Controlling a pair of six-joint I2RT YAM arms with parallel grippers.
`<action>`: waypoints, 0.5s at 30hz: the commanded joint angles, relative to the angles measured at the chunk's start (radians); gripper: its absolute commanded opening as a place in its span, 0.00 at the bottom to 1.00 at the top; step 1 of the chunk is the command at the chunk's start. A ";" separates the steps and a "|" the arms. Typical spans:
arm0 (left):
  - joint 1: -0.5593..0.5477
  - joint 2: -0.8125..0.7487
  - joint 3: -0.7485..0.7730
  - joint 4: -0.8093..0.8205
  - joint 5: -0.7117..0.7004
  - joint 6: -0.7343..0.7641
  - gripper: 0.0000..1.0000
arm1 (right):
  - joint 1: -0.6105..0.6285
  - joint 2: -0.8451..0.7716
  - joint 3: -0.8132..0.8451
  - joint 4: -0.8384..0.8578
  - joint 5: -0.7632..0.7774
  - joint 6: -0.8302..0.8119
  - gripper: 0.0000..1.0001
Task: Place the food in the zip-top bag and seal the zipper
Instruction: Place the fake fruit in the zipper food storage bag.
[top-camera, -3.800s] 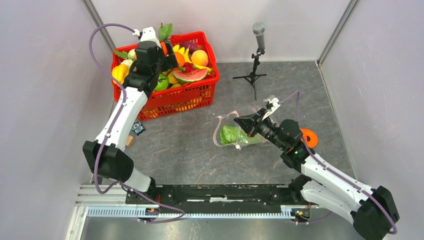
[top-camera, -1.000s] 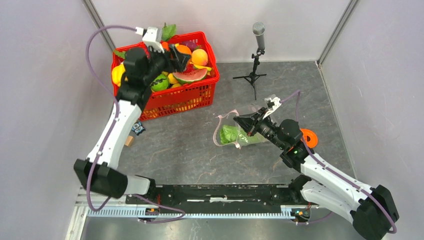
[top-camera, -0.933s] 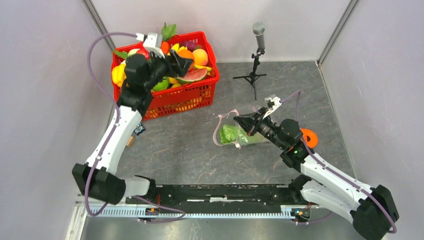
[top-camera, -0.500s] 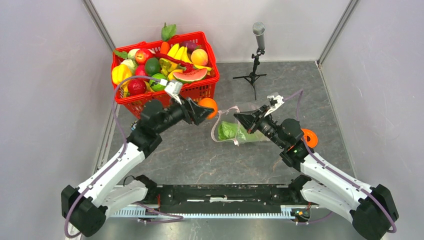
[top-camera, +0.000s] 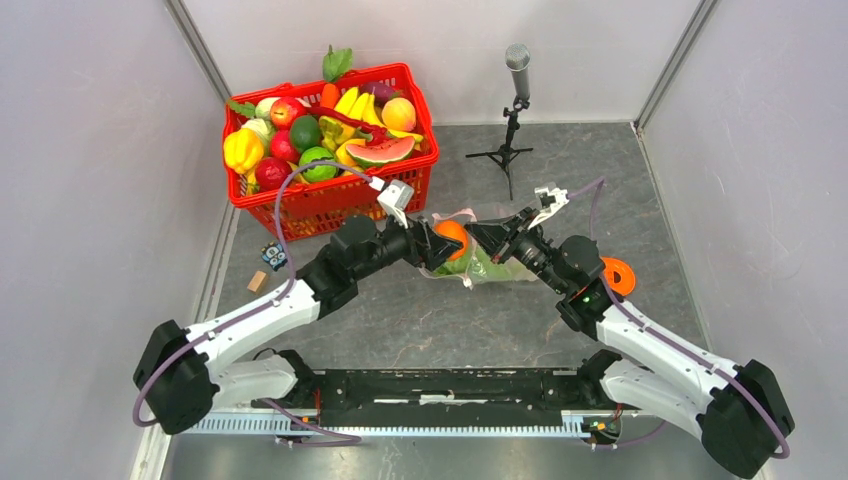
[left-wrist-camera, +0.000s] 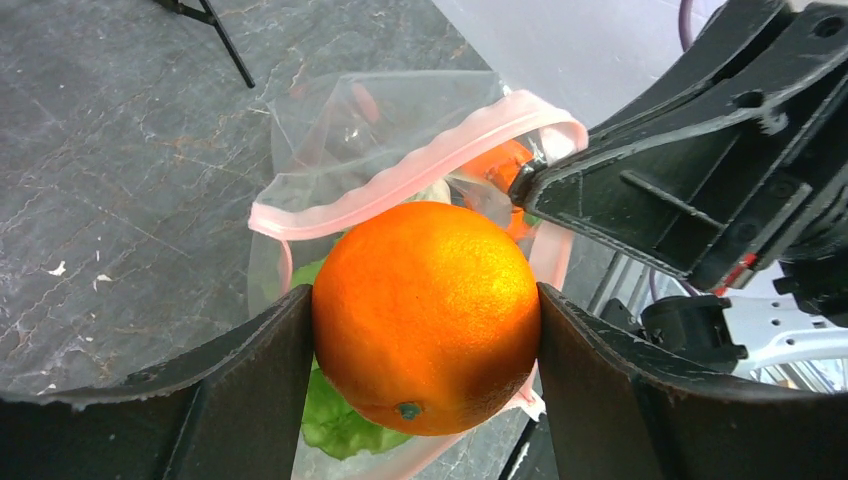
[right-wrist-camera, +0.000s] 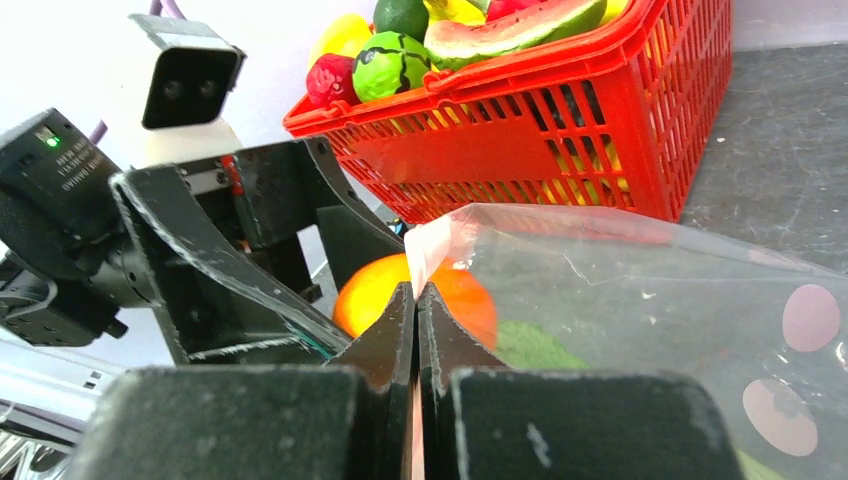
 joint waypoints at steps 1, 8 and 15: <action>-0.044 0.015 0.002 0.074 -0.133 0.041 0.41 | 0.005 0.003 0.039 0.115 -0.034 0.040 0.00; -0.083 0.079 0.047 0.082 -0.282 0.068 0.42 | 0.006 0.015 0.031 0.151 -0.075 0.077 0.00; -0.089 0.128 0.029 0.241 -0.315 0.067 0.51 | 0.007 -0.013 0.028 0.134 -0.061 0.070 0.00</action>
